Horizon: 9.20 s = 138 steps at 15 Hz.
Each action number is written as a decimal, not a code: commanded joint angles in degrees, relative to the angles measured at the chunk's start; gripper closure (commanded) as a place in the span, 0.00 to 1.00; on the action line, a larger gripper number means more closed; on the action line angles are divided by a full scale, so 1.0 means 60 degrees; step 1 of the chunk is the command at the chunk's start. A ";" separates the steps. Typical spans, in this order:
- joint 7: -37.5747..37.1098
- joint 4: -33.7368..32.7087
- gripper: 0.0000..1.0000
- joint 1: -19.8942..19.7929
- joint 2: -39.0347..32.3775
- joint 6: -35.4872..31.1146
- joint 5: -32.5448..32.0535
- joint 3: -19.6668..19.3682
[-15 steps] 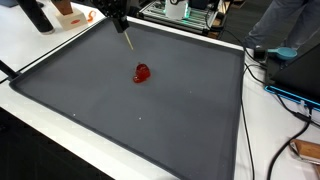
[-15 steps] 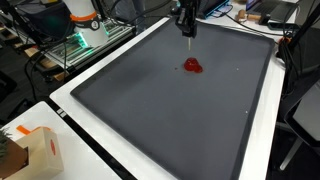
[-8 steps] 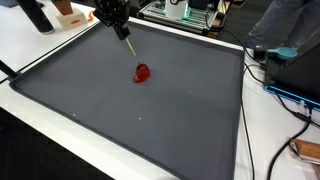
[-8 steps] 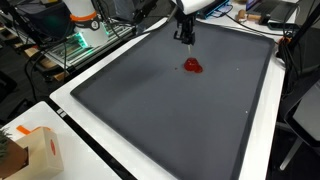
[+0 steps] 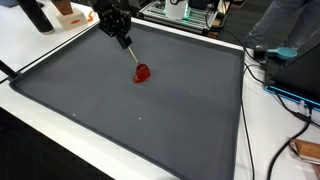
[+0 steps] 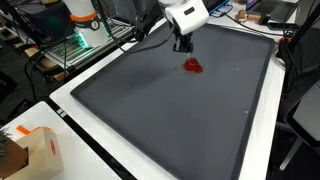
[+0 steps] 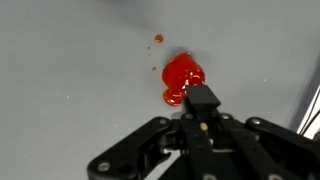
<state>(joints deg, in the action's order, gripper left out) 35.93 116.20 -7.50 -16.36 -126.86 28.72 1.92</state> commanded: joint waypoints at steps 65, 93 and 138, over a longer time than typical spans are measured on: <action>-1.1329 -0.1288 0.97 0.2504 -0.0113 0.0548 -0.8279 -0.0658; -1.5359 -0.4479 0.97 0.3949 -0.3768 0.4019 -1.2043 -0.0787; -0.1988 -0.3708 0.97 -0.0212 -0.1662 0.2612 -0.0566 0.0855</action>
<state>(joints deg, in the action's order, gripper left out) 17.09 91.00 -5.60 -27.15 -111.19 18.18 4.79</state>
